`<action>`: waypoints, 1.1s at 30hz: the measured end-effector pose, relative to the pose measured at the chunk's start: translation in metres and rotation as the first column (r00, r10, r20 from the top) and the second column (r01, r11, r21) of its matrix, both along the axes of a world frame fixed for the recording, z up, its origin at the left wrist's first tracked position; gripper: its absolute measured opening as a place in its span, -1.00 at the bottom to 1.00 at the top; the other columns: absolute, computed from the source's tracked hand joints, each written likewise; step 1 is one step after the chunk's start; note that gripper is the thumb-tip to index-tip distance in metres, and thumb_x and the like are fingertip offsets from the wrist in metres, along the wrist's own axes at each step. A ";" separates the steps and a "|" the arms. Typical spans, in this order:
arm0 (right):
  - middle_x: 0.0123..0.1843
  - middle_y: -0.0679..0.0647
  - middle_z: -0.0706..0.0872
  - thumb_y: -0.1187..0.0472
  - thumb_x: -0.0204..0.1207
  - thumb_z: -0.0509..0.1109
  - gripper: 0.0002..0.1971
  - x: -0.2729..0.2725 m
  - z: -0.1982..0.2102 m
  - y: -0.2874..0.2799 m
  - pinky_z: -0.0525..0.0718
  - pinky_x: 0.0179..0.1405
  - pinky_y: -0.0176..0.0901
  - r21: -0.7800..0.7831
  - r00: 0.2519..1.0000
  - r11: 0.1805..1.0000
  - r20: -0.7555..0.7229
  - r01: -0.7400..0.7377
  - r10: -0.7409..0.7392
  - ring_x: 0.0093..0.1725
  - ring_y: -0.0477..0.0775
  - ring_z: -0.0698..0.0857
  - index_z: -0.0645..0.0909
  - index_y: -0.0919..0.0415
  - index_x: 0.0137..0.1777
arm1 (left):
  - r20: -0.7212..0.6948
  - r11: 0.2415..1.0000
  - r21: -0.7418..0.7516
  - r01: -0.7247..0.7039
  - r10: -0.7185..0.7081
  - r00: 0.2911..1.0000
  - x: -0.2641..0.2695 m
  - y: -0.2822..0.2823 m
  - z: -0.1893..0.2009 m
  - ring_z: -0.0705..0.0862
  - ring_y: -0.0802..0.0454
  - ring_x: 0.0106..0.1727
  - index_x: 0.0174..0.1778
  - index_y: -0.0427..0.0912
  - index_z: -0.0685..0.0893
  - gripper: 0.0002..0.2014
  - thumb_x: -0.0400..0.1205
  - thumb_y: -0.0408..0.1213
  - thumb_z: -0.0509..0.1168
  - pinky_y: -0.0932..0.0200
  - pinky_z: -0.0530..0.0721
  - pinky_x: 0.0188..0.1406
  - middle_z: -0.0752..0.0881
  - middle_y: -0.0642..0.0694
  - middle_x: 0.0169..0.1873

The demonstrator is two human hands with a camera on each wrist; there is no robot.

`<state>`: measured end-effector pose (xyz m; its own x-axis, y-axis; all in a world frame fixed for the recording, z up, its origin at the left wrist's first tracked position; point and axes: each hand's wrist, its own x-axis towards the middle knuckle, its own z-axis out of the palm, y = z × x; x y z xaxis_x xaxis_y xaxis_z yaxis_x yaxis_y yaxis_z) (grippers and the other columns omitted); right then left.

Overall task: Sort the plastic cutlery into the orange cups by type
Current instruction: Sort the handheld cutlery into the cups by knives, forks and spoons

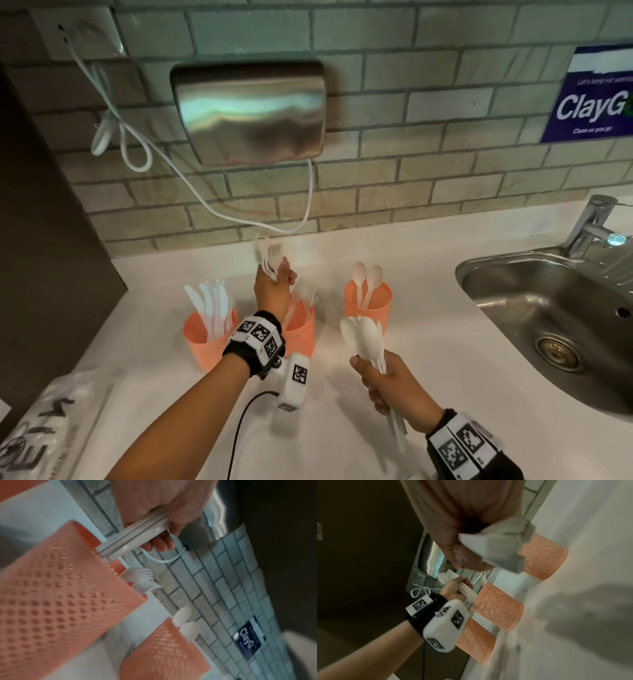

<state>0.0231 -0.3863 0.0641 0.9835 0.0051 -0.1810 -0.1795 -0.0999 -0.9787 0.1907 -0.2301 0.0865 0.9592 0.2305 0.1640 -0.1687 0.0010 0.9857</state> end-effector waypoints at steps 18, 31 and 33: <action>-0.57 0.00 0.38 0.21 0.58 0.31 -0.76 0.003 0.009 0.006 0.41 -0.69 -0.29 0.159 0.999 0.987 0.040 -0.025 0.019 -0.70 -0.07 0.33 0.37 0.20 -0.29 | 0.241 0.916 0.399 -0.048 -0.054 0.969 -0.066 -0.008 0.009 0.46 0.18 0.17 0.23 -0.11 0.54 -0.71 0.58 -0.24 0.29 0.39 0.36 0.09 0.51 0.00 0.15; -0.62 -0.03 0.58 0.29 0.39 0.47 -0.95 -0.001 -0.010 0.024 0.50 -0.55 -0.28 0.013 0.935 1.000 0.355 -0.017 0.011 -0.60 -0.11 0.50 0.64 0.21 -0.25 | 0.090 0.870 0.298 0.392 -0.434 0.896 -0.162 -0.004 0.001 0.72 0.22 -0.10 0.14 0.27 0.57 -0.52 0.28 0.14 0.41 0.42 0.62 -0.10 0.75 0.24 -0.07; -0.60 -0.07 0.63 0.43 0.42 0.45 -0.87 -0.001 -0.011 0.025 0.53 -0.54 -0.29 0.014 0.945 1.000 0.327 -0.027 0.021 -0.59 -0.13 0.55 0.66 0.19 -0.22 | 0.079 0.875 0.311 0.372 -0.414 0.907 -0.162 -0.003 -0.004 0.73 0.24 -0.05 0.16 0.34 0.52 -0.54 0.32 0.20 0.34 0.45 0.61 -0.06 0.77 0.22 -0.07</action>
<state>0.0225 -0.3612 0.0534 0.9882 0.0301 0.1502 0.1523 -0.0822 -0.9849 0.0291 -0.2331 0.0829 0.9231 -0.2367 0.3030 -0.3479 -0.1784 0.9204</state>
